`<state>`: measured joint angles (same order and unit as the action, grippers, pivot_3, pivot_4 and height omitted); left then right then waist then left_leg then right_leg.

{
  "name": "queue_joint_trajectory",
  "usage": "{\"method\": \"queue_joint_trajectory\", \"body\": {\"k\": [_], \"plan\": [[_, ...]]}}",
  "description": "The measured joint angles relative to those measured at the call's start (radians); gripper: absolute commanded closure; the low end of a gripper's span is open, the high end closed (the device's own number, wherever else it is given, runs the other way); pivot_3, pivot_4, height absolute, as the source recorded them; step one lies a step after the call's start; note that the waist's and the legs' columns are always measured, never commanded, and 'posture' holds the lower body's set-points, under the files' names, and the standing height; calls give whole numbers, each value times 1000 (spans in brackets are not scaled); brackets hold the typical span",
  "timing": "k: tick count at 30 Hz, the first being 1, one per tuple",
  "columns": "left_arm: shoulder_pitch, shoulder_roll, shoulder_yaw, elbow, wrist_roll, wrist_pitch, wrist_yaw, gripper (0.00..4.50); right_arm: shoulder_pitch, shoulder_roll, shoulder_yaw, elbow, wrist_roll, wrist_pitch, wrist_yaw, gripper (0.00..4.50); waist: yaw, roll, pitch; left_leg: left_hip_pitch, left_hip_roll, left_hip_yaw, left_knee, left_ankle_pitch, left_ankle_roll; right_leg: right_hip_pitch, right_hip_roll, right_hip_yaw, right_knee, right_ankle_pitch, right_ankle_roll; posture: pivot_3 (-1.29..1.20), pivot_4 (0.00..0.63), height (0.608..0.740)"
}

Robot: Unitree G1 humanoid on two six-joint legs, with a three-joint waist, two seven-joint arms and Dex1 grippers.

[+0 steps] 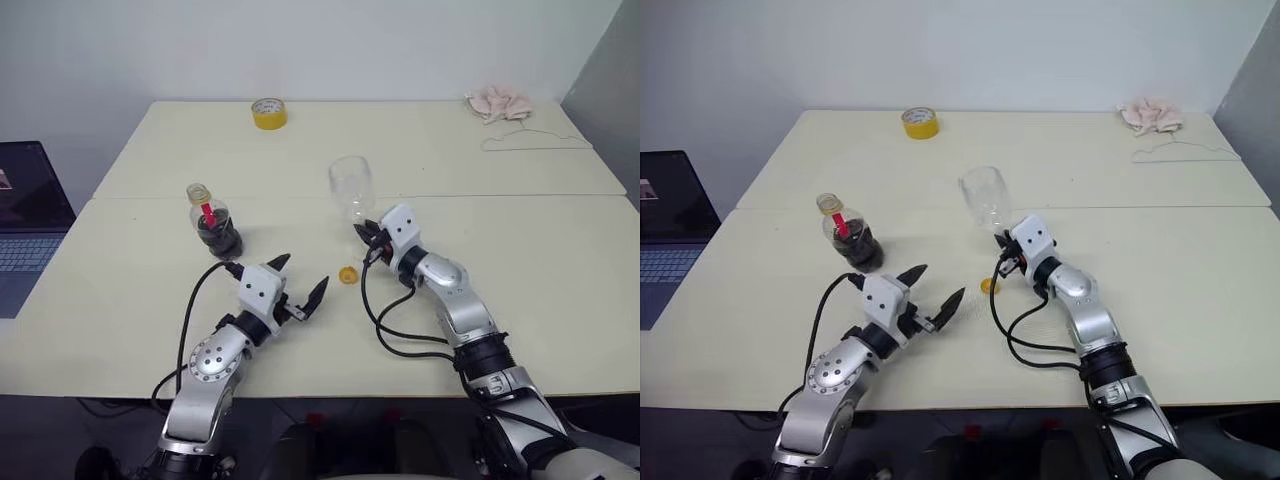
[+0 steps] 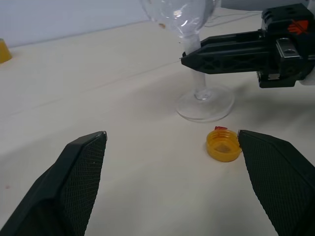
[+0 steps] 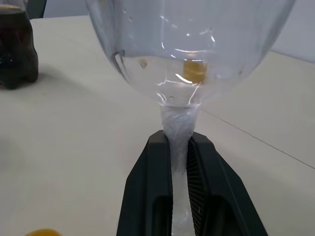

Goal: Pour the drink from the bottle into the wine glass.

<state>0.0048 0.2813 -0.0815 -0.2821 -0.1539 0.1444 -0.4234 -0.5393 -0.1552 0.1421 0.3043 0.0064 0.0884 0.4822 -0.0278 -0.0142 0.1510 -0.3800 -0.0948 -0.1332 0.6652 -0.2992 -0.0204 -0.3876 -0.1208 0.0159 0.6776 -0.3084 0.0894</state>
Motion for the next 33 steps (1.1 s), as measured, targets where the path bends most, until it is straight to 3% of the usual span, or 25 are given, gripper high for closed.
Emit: {"method": "queue_joint_trajectory", "body": {"k": [16, 28, 29, 33], "plan": [[-18, 11, 11, 12, 0, 0, -2, 0, 32, -51, 6, -111, 29, 191, 43, 4336, 3, 1, -15, 2, 0, -1, -1, 0, 0, 3, 0, 0, -3, 0, 0, 0, 150, 740], [-20, 18, 11, 16, 0, 0, -1, 0, 49, -59, 16, -73, 42, 278, 47, 245, -5, 1, -14, -1, 1, 1, -3, 0, 0, 2, 1, 1, -1, 0, 0, 0, 150, 740], [-20, 18, 11, 16, 0, 0, -1, 0, 49, -59, 16, -73, 43, 281, 47, 24, -5, 1, -14, -1, 1, 1, -3, 0, 0, 2, 1, 1, -2, 0, 0, 0, 150, 740], [-20, 18, 11, 16, 0, 0, -1, 0, 53, -66, 17, -79, 46, 286, 49, 24, -4, 1, -14, -1, 1, 1, -3, 0, 0, 2, 1, 1, -2, 0, 0, 0, 150, 740]]}}
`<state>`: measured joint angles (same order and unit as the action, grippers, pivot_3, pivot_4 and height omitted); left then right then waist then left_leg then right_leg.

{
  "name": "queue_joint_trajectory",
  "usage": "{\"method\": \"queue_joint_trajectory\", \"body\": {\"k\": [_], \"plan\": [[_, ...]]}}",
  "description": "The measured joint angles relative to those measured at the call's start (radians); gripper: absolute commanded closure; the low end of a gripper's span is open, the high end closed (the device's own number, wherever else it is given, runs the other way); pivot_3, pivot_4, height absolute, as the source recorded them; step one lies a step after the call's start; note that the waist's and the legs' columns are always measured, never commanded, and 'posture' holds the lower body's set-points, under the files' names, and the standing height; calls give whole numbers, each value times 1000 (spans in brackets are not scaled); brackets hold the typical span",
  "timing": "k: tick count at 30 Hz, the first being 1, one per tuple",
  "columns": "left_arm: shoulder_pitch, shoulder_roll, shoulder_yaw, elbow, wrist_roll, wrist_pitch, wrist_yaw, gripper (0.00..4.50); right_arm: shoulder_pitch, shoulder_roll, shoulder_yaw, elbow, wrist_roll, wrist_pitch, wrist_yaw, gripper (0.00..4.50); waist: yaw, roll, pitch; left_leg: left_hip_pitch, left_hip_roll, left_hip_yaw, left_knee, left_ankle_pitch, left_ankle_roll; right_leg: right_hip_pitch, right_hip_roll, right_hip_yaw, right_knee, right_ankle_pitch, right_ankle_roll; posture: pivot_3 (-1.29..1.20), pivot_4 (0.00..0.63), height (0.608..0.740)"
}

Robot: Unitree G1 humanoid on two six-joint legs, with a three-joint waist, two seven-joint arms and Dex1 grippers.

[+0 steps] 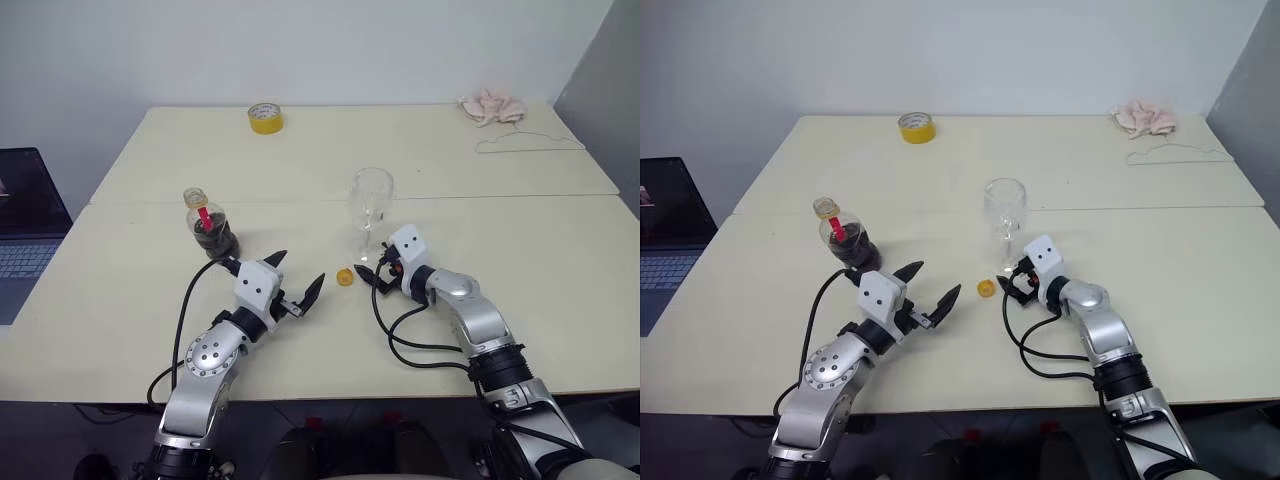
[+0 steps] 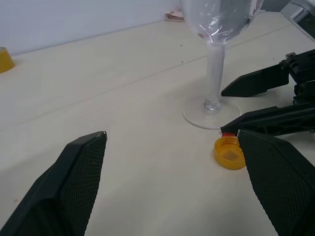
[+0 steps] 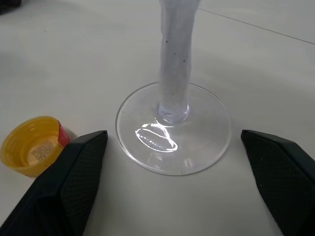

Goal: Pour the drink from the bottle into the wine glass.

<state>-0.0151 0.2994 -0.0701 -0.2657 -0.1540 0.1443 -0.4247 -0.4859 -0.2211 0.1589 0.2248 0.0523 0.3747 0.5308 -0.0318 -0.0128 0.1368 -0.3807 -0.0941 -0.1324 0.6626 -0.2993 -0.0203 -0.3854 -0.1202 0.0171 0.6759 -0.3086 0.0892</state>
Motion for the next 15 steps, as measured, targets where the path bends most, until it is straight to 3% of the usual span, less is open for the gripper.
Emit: {"method": "queue_joint_trajectory", "body": {"k": [8, 15], "plan": [[3, 8, 6, 0, -2, 0, -2, 0, 70, -78, -19, -127, 51, 76, 60, 24, 5, 0, 0, -1, -1, 0, 0, 0, 0, 0, 0, 0, -2, 0, 0, 0, 150, 740], [28, 7, 63, -10, -34, 1, 4, 0, 148, -274, -115, -325, 157, 186, 175, 24, 6, 0, 1, -2, 0, 0, 0, 0, 0, 0, 0, 0, -3, 0, 0, 0, 150, 740]]}}
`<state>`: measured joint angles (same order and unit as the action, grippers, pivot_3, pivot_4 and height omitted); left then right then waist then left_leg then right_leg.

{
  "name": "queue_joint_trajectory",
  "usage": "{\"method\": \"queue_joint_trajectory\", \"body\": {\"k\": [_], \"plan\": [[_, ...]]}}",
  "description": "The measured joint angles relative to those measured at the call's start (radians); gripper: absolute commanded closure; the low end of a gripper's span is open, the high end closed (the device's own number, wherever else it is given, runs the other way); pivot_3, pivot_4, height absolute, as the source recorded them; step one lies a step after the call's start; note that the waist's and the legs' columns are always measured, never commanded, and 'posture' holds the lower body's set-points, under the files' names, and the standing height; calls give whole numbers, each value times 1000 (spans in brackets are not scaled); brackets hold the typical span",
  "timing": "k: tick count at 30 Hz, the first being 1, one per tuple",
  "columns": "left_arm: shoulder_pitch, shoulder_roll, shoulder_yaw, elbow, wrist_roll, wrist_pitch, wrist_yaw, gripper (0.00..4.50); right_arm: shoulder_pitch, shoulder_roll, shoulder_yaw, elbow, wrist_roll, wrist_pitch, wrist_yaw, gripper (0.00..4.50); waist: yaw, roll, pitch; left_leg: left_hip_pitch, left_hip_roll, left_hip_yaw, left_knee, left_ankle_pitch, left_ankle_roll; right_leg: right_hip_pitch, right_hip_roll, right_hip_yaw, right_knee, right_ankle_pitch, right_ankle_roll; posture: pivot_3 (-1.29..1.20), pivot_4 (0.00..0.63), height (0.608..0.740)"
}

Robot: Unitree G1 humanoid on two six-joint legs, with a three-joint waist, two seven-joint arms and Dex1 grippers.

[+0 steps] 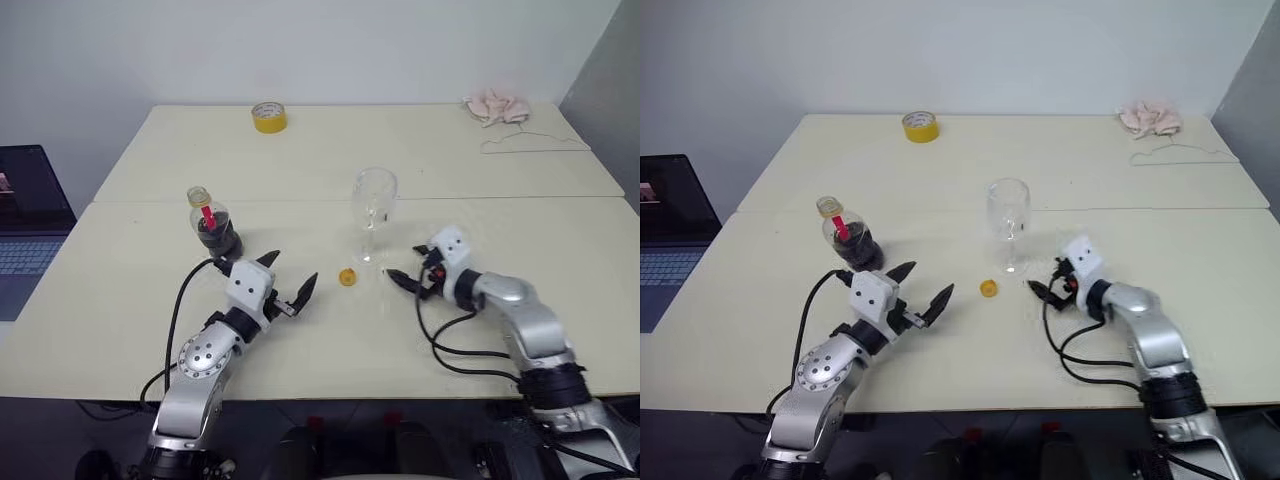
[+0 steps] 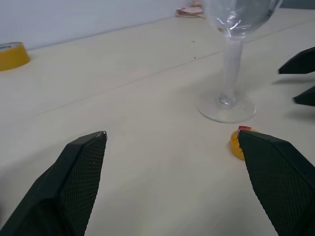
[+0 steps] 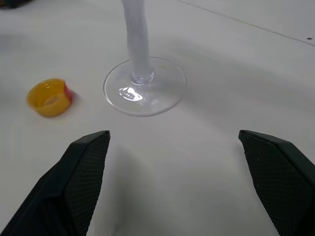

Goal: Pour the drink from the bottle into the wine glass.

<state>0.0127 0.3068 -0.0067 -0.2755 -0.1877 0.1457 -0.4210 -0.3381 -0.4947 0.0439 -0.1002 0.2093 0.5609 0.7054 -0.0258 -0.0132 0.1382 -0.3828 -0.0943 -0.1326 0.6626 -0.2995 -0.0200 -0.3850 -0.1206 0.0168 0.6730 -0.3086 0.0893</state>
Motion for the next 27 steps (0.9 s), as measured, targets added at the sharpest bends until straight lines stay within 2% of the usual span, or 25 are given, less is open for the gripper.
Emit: {"method": "queue_joint_trajectory", "body": {"k": [5, 7, 11, 15, 21, 27], "plan": [[92, 0, 62, -78, -40, 1, 16, 0, 48, -252, -131, -91, 129, 57, 192, 24, 2, 0, 5, -1, 0, 1, 0, 0, 1, 2, 0, 0, -3, 0, 0, 0, 150, 740], [110, 0, 65, -83, -46, 1, 18, 0, 37, -309, -187, -110, 189, 67, 260, 24, 2, 0, 5, 1, 2, -1, 0, -1, 1, 6, 2, -2, -6, 0, 0, 0, 150, 740], [167, -3, 110, -99, -8, -28, 72, 0, -131, -389, -228, -89, 300, 83, 374, 24, -6, 5, 11, 1, 3, 1, -1, -1, 1, 6, 3, -1, -9, 0, 0, 0, 150, 740], [213, -32, 173, -127, 25, -67, 151, 0, -279, -401, -249, -90, 376, 84, 428, 24, 5, -1, 15, 0, 3, -2, -1, -1, 1, 7, 2, -3, -10, 1, -1, 0, 150, 740], [192, -69, 202, -120, 52, -71, 225, 0, -353, -355, -166, -133, 441, 109, 445, 24, 30, -4, 19, -2, 0, -1, 2, -1, 1, 6, -1, -3, -10, 2, 0, 0, 150, 740], [134, -75, 213, -115, 54, -56, 255, 0, -383, -375, -136, -172, 437, 113, 445, 24, 34, -5, 19, -2, 0, -1, 2, -1, 1, 6, -1, -4, -10, 2, 0, 0, 150, 740]]}}
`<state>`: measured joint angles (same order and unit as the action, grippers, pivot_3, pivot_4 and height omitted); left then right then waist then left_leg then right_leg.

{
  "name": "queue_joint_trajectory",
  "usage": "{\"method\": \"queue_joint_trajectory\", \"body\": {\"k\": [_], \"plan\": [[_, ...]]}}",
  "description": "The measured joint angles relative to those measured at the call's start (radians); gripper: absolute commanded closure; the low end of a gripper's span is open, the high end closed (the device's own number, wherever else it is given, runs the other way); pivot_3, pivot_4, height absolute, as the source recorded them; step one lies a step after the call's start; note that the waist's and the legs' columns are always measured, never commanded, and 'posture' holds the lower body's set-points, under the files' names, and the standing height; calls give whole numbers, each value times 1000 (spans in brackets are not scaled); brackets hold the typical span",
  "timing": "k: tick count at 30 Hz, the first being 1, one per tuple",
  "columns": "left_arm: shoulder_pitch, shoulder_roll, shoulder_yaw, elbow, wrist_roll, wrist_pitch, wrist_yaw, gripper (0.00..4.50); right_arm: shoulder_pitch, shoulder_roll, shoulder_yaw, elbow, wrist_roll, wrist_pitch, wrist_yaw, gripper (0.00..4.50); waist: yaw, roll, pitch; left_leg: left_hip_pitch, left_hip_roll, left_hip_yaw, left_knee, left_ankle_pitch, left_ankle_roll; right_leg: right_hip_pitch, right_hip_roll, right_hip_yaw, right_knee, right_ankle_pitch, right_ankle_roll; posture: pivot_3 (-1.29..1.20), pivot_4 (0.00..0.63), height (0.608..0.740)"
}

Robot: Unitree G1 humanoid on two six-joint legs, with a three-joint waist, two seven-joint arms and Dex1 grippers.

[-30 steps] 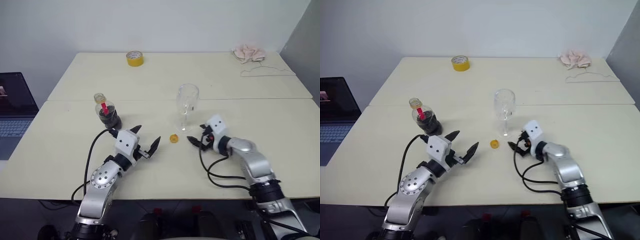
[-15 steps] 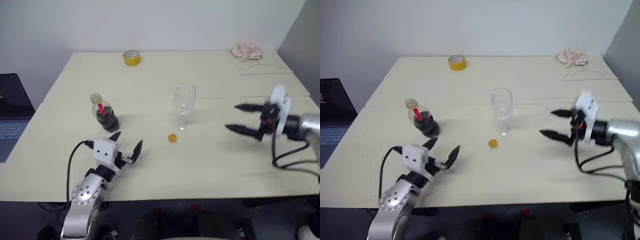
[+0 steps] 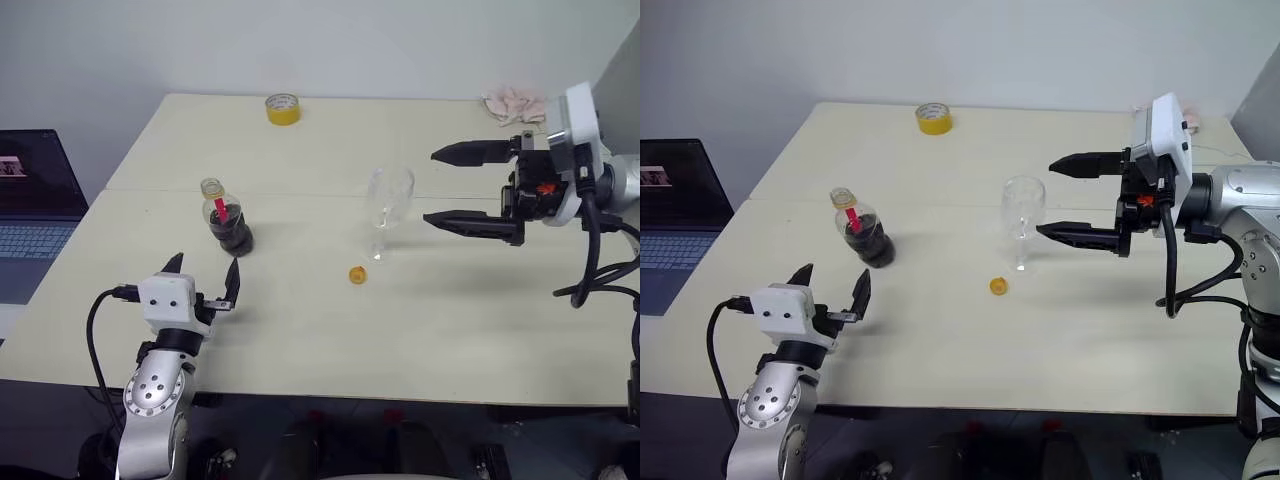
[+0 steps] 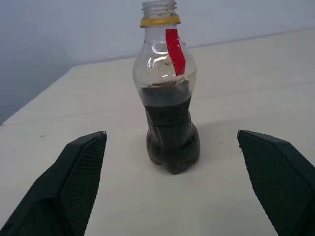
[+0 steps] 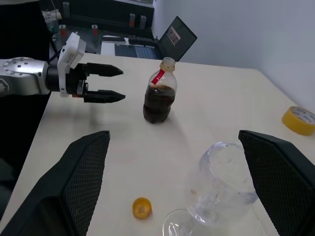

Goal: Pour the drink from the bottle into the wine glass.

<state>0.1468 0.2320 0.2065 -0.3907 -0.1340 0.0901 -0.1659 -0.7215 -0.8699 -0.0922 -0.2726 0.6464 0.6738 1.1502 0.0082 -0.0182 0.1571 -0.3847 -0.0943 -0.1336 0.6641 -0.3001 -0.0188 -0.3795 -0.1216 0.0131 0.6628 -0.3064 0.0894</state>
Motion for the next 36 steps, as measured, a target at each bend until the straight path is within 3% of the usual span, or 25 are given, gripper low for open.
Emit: {"method": "queue_joint_trajectory", "body": {"k": [14, 36], "plan": [[-202, 46, 19, 120, 10, 80, 25, 0, 83, -30, 19, -95, 2, 28, -39, 24, -2, 0, 0, 0, 1, 0, 0, 0, 0, 0, 1, -1, 1, 0, 0, 0, 150, 740], [-377, 81, 33, 325, -22, 125, -33, 0, 125, -31, -4, -160, 42, 76, -129, 24, -4, -1, 0, 0, 1, -1, 0, 0, 0, 0, 1, -1, 1, 0, 0, 0, 150, 740]]}}
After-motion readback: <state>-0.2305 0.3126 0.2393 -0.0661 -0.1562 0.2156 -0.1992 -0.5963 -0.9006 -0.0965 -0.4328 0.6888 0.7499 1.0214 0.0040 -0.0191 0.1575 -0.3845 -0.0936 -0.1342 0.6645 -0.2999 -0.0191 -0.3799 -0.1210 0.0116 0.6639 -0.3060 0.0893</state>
